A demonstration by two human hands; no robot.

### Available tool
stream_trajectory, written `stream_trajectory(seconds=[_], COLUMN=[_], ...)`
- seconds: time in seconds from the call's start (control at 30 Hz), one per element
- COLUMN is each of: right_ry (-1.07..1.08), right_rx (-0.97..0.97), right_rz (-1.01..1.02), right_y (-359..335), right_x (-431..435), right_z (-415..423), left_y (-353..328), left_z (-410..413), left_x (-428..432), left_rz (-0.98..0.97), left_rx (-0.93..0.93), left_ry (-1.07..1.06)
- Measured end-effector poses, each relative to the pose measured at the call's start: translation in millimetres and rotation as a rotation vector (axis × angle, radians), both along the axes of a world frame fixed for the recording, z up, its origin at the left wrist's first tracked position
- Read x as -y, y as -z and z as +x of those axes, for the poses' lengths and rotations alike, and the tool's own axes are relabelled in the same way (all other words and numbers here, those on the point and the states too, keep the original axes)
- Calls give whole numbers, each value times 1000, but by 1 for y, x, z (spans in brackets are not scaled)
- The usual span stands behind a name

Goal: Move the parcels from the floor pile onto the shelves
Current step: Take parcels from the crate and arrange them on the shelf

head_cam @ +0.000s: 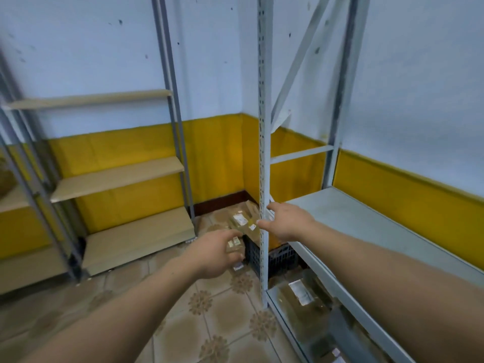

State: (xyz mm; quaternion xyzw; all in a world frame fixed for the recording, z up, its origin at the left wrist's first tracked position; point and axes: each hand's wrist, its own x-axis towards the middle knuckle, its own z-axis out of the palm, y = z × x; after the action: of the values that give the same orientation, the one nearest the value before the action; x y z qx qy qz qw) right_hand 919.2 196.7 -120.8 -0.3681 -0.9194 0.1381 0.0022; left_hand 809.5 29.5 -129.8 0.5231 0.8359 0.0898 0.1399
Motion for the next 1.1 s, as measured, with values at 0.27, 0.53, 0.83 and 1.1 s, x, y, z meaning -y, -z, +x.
stream_trajectory(seconds=[0.27,0.53,0.83,1.1], right_ry=[-99,-4,312,503], right_rx=[39,0,23,101], right_rz=[-83,-90,-227,-379], right_y=[11,38,73,144], right_x=[-88,-162,-253,-350], right_z=[-162,-326,-413,-437], left_y=[4,31,52,114], left_z=[-143,-325,-489,-534], left_x=[-67,-138,-243,-391], left_rz=[-3,25,-124,-274], left_rx=[48,113,108,150], left_ry=[-107,-82,102,259])
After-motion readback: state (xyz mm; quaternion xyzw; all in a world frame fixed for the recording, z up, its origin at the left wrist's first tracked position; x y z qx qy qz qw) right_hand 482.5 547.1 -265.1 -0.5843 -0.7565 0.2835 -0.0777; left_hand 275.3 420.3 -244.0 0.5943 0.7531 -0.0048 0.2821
